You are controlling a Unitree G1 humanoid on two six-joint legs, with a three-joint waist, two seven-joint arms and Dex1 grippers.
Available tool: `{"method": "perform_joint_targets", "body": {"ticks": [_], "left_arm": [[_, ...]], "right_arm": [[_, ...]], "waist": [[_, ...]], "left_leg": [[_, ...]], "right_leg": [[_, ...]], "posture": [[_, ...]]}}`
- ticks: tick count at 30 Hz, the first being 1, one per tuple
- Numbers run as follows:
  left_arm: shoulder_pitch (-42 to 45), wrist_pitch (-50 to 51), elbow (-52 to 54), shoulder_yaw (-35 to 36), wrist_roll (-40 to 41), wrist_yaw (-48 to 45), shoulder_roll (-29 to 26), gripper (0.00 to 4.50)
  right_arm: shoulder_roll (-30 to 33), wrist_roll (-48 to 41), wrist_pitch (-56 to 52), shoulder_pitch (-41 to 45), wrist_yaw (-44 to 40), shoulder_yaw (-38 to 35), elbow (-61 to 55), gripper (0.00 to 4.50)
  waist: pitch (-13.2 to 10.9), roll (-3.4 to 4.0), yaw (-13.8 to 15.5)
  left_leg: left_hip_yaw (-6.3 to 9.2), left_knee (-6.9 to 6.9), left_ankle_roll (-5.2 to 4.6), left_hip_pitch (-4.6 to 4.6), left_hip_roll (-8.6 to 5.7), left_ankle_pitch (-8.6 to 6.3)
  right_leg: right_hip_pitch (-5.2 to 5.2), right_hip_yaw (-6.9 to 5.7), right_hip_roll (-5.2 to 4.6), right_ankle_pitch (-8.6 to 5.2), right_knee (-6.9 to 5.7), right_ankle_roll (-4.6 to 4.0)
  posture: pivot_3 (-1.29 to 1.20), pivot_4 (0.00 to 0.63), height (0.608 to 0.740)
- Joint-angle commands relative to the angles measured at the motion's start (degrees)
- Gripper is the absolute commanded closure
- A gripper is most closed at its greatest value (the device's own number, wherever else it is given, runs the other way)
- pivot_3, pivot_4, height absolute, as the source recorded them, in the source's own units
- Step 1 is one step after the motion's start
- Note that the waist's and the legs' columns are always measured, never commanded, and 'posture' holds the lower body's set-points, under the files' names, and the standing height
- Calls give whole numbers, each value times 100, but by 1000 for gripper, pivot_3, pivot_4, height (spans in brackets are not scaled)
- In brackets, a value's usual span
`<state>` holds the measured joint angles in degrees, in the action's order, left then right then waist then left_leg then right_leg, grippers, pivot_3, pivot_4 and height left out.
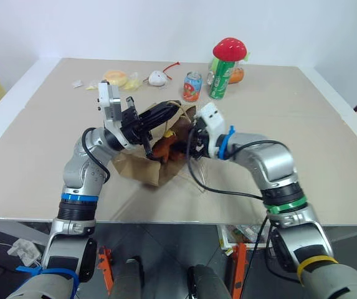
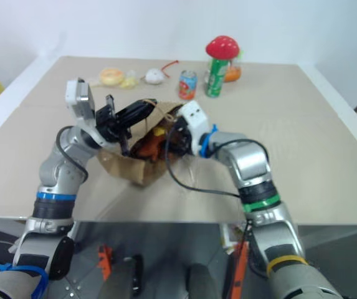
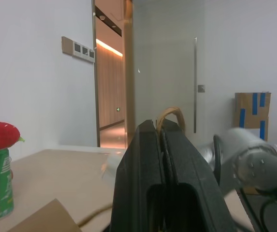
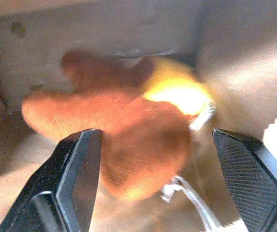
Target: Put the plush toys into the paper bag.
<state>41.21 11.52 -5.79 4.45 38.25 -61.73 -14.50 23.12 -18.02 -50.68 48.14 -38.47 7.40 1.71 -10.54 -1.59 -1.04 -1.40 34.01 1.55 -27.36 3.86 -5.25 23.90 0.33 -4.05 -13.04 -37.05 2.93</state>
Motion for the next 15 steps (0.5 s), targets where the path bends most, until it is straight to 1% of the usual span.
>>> {"method": "perform_joint_targets", "body": {"ticks": [1, 10, 13, 15], "left_arm": [[141, -77, 107, 56, 40, -27, 7, 4500], [176, -65, 64, 79, 50, -12, 17, 4500], [182, -61, 63, 85, 56, -9, 17, 4500], [182, -63, 61, 91, 57, -8, 16, 4500]], "right_arm": [[315, -372, -106, -58, -298, -433, -545, 441], [947, -707, -90, -520, -541, -832, -995, 441], [1428, -862, -130, -940, -896, -881, -1309, 441], [1716, -898, -191, -1268, -1073, -779, -1465, 441]], "waist": [[0, 0, 0], [0, 0, 0], [0, 0, 10], [0, 0, 25]], "left_leg": [[0, -3, 0, 0, 0, 0], [0, -1, 0, 0, 0, 0], [-1, 2, 0, 0, 0, 0], [0, 3, 0, -1, -2, 0]], "right_leg": [[0, 0, 0, 0, 0, 2], [2, 1, 0, -2, 0, -2], [-1, 2, -1, -4, 1, -1], [-3, 2, -3, -9, 1, 1]], "posture": [[0, 150, 740], [0, 150, 740], [0, 150, 740], [0, 150, 740]]}}
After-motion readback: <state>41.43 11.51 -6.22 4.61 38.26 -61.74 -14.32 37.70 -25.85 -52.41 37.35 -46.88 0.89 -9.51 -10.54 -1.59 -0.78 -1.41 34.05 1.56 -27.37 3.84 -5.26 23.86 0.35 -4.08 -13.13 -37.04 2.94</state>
